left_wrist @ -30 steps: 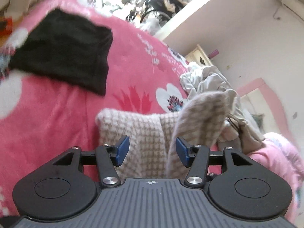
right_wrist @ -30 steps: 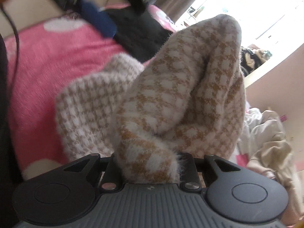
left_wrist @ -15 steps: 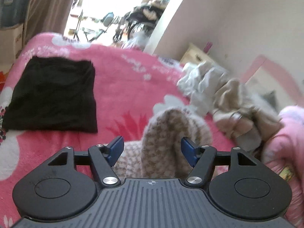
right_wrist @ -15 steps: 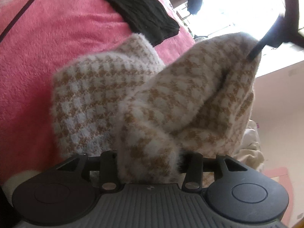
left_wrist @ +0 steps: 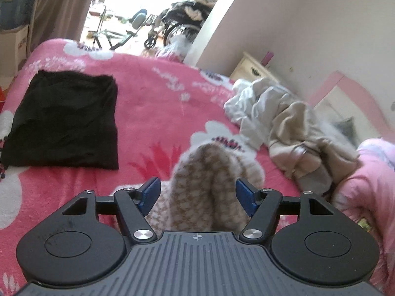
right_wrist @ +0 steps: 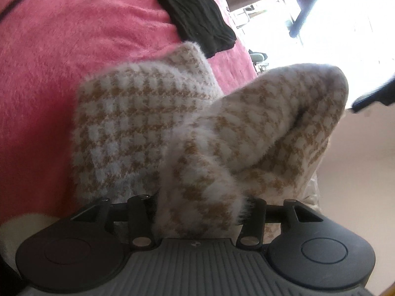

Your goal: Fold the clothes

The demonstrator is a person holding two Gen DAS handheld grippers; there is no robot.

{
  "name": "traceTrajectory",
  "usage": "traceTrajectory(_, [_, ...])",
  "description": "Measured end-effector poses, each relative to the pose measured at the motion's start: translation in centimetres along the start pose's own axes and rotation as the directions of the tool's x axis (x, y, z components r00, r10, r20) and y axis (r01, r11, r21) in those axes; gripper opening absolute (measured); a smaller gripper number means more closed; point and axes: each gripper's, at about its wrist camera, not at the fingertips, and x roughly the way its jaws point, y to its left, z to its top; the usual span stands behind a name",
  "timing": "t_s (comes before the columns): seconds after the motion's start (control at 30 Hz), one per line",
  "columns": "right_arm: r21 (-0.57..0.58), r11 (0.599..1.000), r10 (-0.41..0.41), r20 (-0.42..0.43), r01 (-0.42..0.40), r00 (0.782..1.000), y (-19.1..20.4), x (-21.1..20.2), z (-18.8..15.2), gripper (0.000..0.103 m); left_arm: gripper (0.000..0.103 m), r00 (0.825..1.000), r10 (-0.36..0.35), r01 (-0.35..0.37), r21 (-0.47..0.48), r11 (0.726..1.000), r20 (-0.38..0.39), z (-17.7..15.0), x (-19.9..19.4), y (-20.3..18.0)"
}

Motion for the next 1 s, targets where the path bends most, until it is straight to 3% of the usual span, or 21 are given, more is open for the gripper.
traceTrajectory(0.03, [-0.008,1.000,-0.006,-0.002,0.006,1.000,0.1,-0.1,0.1,0.052,0.070,1.000,-0.003,0.003,0.011,1.000,-0.001,0.2,0.0,-0.2])
traceTrajectory(0.17, [-0.034,0.999,-0.025,-0.011,0.025,1.000,0.7,-0.3,0.2,0.053,0.071,0.992,0.112,-0.104,0.113,0.988,-0.065,1.1,2.3,-2.3])
traceTrajectory(0.33, [-0.050,0.998,-0.027,-0.008,0.026,1.000,0.9,-0.7,0.2,0.056,0.071,0.980,0.173,-0.152,0.190,0.970,-0.097,1.7,5.0,-3.8])
traceTrajectory(0.43, [-0.054,0.998,-0.010,0.010,0.010,1.000,0.9,-1.3,0.0,0.059,0.070,0.969,0.225,-0.200,0.206,0.958,-0.105,1.8,6.1,-3.0])
traceTrajectory(0.57, [-0.039,0.998,0.045,0.096,-0.041,0.994,0.1,-3.4,-1.2,0.070,0.063,0.954,0.240,-0.216,0.141,0.966,-0.180,1.4,7.3,0.2])
traceTrajectory(0.67, [-0.004,0.997,0.081,0.190,-0.082,0.978,-1.0,-5.6,-2.1,0.074,0.060,0.939,0.245,-0.231,0.087,0.969,-0.241,0.8,8.5,2.6])
traceTrajectory(0.8, [0.057,0.989,0.113,0.319,-0.138,0.941,-3.0,-8.5,-4.2,0.077,0.061,0.942,0.206,-0.208,0.023,0.978,-0.264,-0.1,9.3,4.3])
traceTrajectory(1.0, [0.241,0.918,0.194,0.420,-0.315,0.886,-8.1,-11.0,-8.4,0.077,0.063,0.943,0.236,-0.218,0.099,0.971,-0.235,-0.5,9.5,3.1])
